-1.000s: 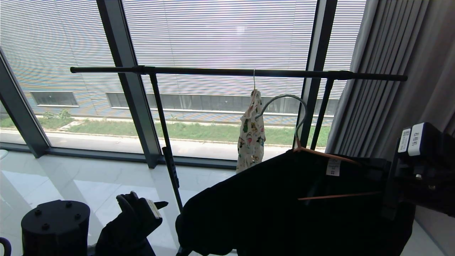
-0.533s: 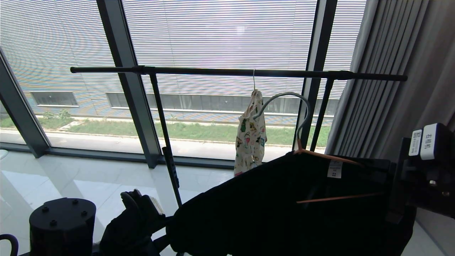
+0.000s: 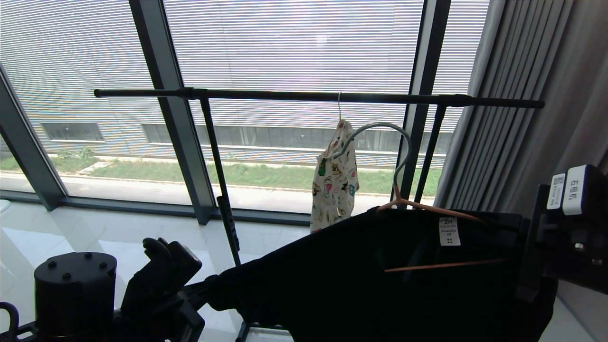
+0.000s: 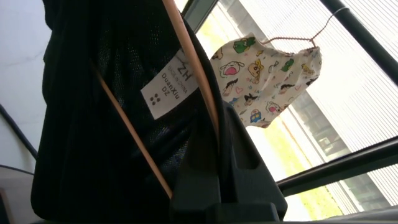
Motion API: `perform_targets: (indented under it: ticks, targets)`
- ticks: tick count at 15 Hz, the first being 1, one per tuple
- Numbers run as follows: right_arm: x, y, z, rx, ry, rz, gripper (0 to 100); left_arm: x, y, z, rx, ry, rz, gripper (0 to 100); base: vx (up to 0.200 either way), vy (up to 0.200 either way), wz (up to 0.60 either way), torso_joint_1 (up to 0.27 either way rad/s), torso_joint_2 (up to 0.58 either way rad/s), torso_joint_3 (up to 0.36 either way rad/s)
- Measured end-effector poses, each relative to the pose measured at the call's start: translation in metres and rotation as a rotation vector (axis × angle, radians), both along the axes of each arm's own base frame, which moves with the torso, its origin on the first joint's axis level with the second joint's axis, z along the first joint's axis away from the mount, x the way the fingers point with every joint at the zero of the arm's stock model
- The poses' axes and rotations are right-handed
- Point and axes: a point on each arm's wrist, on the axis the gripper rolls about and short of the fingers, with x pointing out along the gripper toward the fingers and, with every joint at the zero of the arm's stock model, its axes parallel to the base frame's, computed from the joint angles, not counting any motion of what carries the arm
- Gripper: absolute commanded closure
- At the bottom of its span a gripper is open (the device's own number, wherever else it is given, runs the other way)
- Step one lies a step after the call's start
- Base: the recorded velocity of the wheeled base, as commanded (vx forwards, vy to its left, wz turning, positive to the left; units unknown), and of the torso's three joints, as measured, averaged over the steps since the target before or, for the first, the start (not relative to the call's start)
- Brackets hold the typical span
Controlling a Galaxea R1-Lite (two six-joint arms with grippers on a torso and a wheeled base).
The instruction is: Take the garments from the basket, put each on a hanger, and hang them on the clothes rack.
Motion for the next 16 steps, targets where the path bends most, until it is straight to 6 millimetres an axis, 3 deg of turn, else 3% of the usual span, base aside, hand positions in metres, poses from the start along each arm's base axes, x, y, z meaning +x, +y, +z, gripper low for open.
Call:
perform_targets:
  ticks: [3,7,8,16]
  targets:
    - [0.003,-0.004,0.001,0.005,0.001,-0.028,100,0.008,0.026,0.002,0.000,-0.011,0.149,100,0.000,0.000,0.00,0.000,0.00,0.000]
    - [0.007,-0.008,0.002,0.032,0.030,-0.064,100,0.005,0.033,0.007,-0.007,-0.040,0.187,100,0.000,0.000,0.00,0.000,0.00,0.000]
    - [0.007,-0.008,0.002,0.032,0.030,-0.066,100,0.004,0.032,0.009,-0.010,-0.050,0.183,0,0.000,0.000,0.00,0.000,0.00,0.000]
    - [0.008,-0.009,0.002,0.029,0.028,-0.115,100,-0.002,0.031,0.019,-0.027,-0.105,0.168,0,0.000,0.000,0.00,0.000,0.00,0.000]
